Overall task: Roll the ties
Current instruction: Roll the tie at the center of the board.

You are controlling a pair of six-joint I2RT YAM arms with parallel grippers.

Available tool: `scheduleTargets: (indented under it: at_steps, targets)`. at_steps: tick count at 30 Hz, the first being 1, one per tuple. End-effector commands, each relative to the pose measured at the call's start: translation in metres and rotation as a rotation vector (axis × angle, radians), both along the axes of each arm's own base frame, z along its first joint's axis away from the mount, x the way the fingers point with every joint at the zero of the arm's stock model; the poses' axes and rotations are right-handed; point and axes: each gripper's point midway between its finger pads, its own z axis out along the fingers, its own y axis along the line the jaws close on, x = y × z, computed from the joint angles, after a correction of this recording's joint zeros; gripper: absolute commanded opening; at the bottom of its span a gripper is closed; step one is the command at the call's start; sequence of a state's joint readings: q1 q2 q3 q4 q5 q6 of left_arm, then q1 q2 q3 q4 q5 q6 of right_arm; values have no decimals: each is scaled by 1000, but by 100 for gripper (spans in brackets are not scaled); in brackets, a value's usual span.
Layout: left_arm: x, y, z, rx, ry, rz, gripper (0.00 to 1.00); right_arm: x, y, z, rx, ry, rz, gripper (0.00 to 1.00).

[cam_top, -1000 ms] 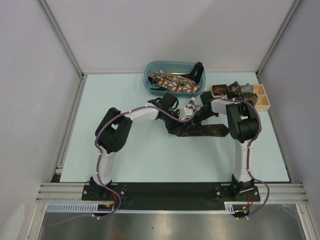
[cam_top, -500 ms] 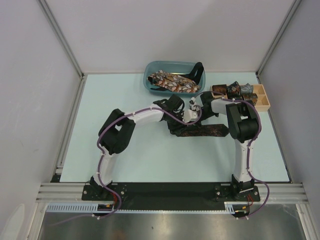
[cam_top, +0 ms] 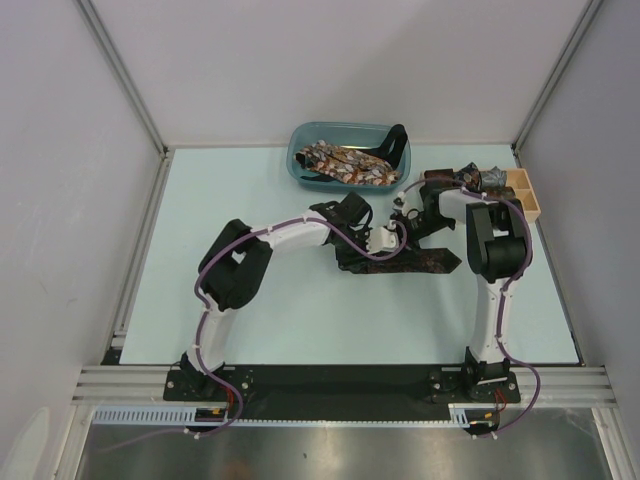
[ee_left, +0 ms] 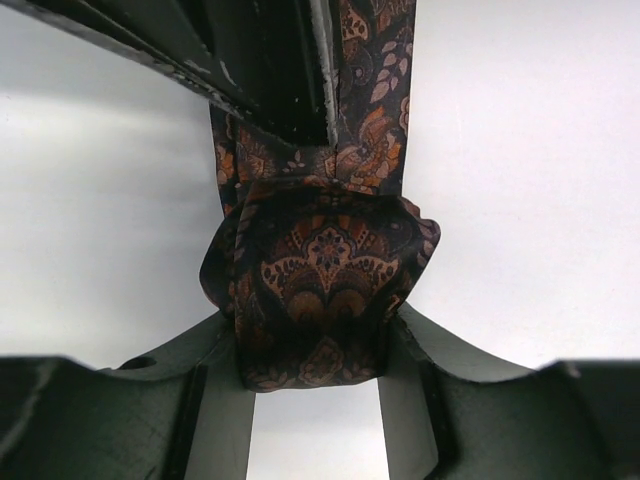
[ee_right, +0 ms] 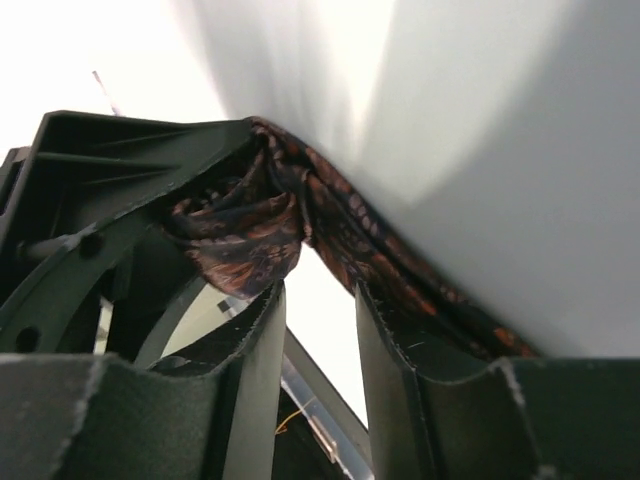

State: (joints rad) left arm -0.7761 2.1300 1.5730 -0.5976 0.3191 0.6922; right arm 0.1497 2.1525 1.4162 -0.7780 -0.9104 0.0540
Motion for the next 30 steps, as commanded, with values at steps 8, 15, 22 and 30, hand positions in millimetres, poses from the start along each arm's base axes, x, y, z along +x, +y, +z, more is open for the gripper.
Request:
scheduleTargets:
  at_steps: [8,15,22,30]
  targets:
    - [-39,52,-34,192,194,-15,26,-3,34,34,130,-28,-1,43]
    - [-38,50,-33,178,199,-14,28,3,46,22,113,-35,6,34]
    - [-36,49,-30,147,226,16,32,1,32,3,48,-29,21,0]
    - [-32,46,-30,140,222,18,29,4,35,27,123,-16,-16,31]
